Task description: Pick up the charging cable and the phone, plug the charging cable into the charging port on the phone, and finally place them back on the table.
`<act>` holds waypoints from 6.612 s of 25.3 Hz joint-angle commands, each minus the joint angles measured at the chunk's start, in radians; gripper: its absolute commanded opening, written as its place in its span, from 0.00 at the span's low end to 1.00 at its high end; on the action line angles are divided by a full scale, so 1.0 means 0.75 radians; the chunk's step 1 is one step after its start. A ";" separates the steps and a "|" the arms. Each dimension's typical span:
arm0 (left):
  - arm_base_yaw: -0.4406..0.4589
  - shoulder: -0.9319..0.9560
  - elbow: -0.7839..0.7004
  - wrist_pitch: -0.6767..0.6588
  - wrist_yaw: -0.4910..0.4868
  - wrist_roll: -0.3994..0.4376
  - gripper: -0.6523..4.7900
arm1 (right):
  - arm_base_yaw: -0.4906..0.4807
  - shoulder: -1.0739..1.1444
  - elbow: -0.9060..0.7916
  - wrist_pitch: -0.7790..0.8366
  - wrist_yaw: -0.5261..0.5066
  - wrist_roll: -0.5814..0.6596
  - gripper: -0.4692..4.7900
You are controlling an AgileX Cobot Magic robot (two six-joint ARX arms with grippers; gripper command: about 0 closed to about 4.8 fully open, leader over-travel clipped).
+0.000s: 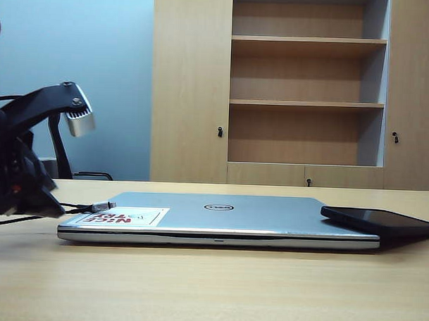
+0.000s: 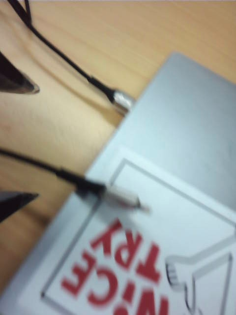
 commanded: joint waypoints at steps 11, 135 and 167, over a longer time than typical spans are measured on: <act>0.014 0.095 0.003 0.166 0.002 0.006 0.57 | 0.000 -0.003 0.008 0.024 -0.006 -0.004 0.08; -0.395 -0.197 0.022 0.067 0.014 -1.345 0.11 | -0.721 0.139 0.006 -0.077 -0.288 0.667 0.08; -0.498 -0.195 0.021 0.014 0.021 -1.230 0.11 | -1.002 0.495 -0.359 0.300 -0.629 1.022 0.85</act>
